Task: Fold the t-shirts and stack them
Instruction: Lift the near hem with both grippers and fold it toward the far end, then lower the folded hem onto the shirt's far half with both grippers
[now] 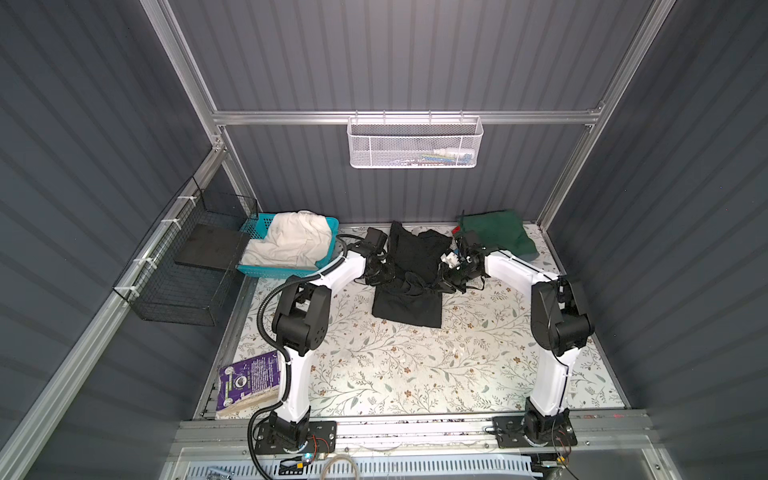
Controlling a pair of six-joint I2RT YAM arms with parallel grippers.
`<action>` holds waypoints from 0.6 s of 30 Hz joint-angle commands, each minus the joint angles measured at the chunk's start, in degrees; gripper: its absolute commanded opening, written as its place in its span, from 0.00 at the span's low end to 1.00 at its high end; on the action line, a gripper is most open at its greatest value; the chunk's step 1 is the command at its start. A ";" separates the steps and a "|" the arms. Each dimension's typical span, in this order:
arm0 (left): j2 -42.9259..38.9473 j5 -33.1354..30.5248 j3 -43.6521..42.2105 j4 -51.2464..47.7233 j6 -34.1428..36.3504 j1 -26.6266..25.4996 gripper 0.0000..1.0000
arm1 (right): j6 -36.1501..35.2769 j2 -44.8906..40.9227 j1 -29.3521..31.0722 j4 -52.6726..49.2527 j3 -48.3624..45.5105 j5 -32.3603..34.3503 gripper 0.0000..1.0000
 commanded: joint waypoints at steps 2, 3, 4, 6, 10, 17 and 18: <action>-2.84 -2.65 1.83 0.45 0.86 1.01 0.56 | -3.08 -2.29 -1.94 -2.75 2.86 1.33 0.32; -4.12 -3.77 1.54 0.64 1.28 1.01 0.64 | -3.76 -2.88 -2.09 -3.68 3.50 2.21 0.41; -5.10 -4.24 1.41 0.65 1.91 1.01 0.68 | -4.20 -3.40 -2.09 -4.52 3.91 3.18 0.52; -7.44 -5.00 0.86 -0.04 3.24 1.01 0.70 | -4.37 -4.97 -2.03 -5.11 3.52 4.48 0.61; -13.80 -2.48 -5.70 4.23 4.14 0.88 0.67 | -4.43 -7.16 -1.98 -4.66 0.30 5.41 0.61; -19.35 3.90 -18.12 8.43 9.09 -3.31 0.44 | -2.44 -10.86 -0.90 1.12 -7.37 0.78 0.44; -19.76 4.07 -19.28 8.56 9.37 -4.09 0.42 | -2.42 -10.55 -0.73 0.79 -7.53 0.92 0.43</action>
